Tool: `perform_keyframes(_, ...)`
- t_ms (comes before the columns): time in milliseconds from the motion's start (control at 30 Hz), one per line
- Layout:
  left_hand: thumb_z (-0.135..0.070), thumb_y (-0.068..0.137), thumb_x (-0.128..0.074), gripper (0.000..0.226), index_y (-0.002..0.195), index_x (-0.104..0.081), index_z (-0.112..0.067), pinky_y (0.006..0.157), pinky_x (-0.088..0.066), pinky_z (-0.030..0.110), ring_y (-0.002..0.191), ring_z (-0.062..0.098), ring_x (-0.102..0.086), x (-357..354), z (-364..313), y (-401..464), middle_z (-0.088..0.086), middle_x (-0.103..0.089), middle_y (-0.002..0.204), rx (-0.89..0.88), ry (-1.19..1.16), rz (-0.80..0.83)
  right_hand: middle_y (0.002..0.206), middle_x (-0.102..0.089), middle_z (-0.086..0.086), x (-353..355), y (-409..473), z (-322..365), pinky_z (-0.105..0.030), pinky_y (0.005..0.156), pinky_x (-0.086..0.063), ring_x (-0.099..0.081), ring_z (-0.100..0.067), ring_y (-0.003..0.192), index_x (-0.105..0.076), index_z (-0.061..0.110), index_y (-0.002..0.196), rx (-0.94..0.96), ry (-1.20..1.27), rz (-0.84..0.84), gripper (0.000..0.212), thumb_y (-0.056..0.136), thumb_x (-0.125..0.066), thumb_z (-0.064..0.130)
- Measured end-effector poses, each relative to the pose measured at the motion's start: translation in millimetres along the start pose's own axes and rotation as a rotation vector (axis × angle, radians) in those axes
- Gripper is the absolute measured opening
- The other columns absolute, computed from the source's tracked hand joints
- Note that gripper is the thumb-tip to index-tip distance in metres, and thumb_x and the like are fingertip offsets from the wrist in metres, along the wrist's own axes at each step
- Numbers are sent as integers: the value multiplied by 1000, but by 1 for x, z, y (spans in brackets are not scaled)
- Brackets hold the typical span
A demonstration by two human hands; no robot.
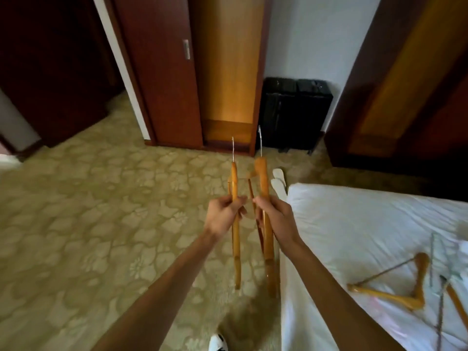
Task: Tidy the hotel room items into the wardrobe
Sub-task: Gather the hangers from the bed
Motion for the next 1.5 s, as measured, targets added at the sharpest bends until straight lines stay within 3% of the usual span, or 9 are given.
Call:
perform_keyframes(333, -35, 88, -70, 26, 86, -76, -9, 75, -56, 39, 66, 16, -64, 100, -54, 200, 5, -74, 73, -18, -52, -54, 67, -61, -10, -103, 206, 46, -34, 62, -46, -55, -20, 59, -66, -4, 87, 98, 15, 56, 34, 97, -62, 28)
perform_keyframes(467, -35, 90, -69, 26, 87, -76, -9, 71, -53, 34, 63, 15, -62, 111, -63, 287, 3, -72, 72, -33, -69, -37, 68, -61, -10, -120, 296, 48, -30, 56, -46, -55, -17, 53, -67, -4, 88, 70, 4, 72, 35, 97, -61, 29)
perform_keyframes(633, -32, 92, -68, 28, 89, -75, -5, 62, -52, 25, 60, 11, -62, 120, -80, 425, 4, -71, 70, -70, -85, -17, 70, -64, -8, -141, 432, 51, -32, 60, -48, -58, -19, 59, -71, 11, 85, 80, -15, 71, 25, 97, -61, 31)
perform_keyframes(767, -26, 95, -66, 26, 89, -76, -2, 58, -49, 20, 57, 6, -60, 128, -113, 541, 2, -69, 68, -81, -119, 10, 68, -63, -6, -158, 549, 69, -24, 58, -48, -58, -11, 56, -72, 6, 89, 84, 20, 57, 24, 97, -61, 26)
perform_keyframes(967, -25, 95, -66, 25, 81, -76, -7, 57, -49, 23, 59, 13, -62, 153, -161, 686, 9, -69, 70, -124, -161, 15, 65, -64, -4, -192, 700, 101, -31, 66, -49, -60, -12, 58, -69, 4, 79, 95, 25, 13, 29, 97, -62, 27)
perform_keyframes(1133, -26, 94, -67, 26, 75, -72, -9, 55, -47, 23, 56, 14, -57, 170, -184, 790, 6, -65, 64, -132, -177, 15, 66, -63, -3, -215, 797, 110, -33, 69, -50, -60, -15, 62, -68, -3, 89, 87, 34, 31, 33, 96, -62, 29)
perform_keyframes(1300, -24, 95, -66, 28, 70, -71, -12, 59, -49, 22, 58, 10, -59, 187, -203, 904, 3, -65, 64, -179, -180, 69, 66, -63, -4, -241, 907, 116, -32, 68, -50, -60, -14, 60, -71, 2, 92, 74, 23, 11, 29, 96, -62, 29)
perform_keyframes(1500, -23, 95, -66, 28, 80, -73, 0, 59, -50, 23, 57, 12, -59, 217, -249, 1064, 5, -66, 64, -255, -182, 106, 70, -65, 1, -280, 1064, 146, -27, 68, -51, -60, -12, 66, -72, 12, 97, 97, 25, -20, 21, 97, -60, 30)
Point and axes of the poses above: each hand's wrist, its own y-axis towards the middle knuckle, its own x-axis out of the back of the hand, z = x × y, the point moved 1 cm from there along y, towards the middle knuckle
